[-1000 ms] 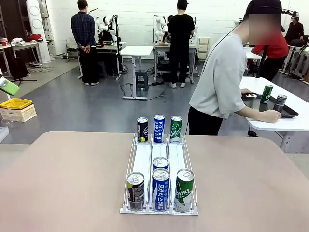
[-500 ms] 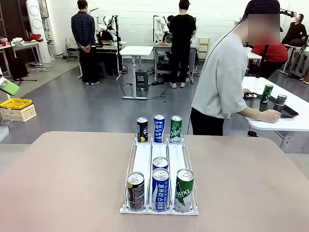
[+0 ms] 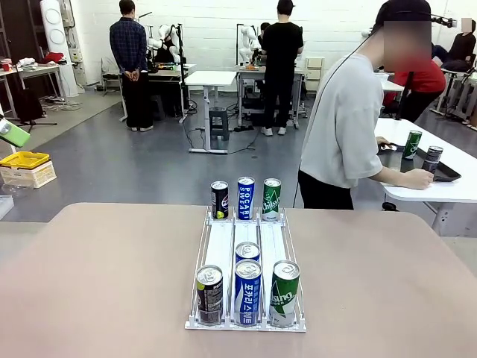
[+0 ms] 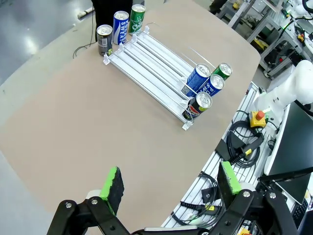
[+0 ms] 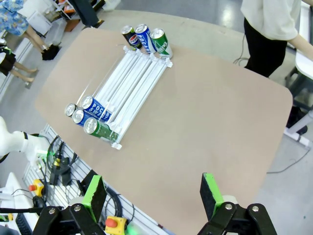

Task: Retrieve and hand over the desired beverage to the person.
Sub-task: Place the picked can on the Handle tray extended by the person.

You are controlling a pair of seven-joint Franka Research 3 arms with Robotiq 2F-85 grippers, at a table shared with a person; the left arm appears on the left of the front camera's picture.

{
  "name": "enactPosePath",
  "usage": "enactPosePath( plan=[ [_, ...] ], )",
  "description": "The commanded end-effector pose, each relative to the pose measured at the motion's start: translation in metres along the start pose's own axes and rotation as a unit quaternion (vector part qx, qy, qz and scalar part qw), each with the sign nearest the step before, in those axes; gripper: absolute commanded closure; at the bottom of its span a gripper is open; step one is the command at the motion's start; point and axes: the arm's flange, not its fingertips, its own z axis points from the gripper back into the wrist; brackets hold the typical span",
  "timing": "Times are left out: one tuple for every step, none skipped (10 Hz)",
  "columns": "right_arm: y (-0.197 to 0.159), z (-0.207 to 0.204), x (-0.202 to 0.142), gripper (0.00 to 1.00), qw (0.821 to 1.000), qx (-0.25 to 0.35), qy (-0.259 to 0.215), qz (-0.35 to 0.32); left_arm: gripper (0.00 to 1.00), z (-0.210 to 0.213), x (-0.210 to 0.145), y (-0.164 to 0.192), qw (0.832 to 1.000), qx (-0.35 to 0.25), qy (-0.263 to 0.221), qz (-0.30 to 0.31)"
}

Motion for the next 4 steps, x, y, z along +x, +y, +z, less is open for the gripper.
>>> enactPosePath(
  plan=[
    [-0.0001,-0.0021,0.0007,0.00,1.000,0.008,-0.005,0.004,0.00,0.0007,-0.0017,0.0014,1.000,0.004,0.005,-0.002],
    [-0.0001,-0.0021,0.0007,0.00,1.000,0.008,-0.005,0.004,0.00,0.0007,-0.0017,0.0014,1.000,0.004,0.005,-0.002],
    [-0.0001,-0.0021,0.0007,0.00,1.000,0.008,-0.005,0.004,0.00,0.0007,-0.0017,0.0014,1.000,0.004,0.005,-0.002],
    [-0.0001,-0.0021,0.0007,0.00,1.000,0.008,-0.005,0.004,0.00,0.0007,-0.0017,0.0014,1.000,0.004,0.005,-0.002]
  ],
)
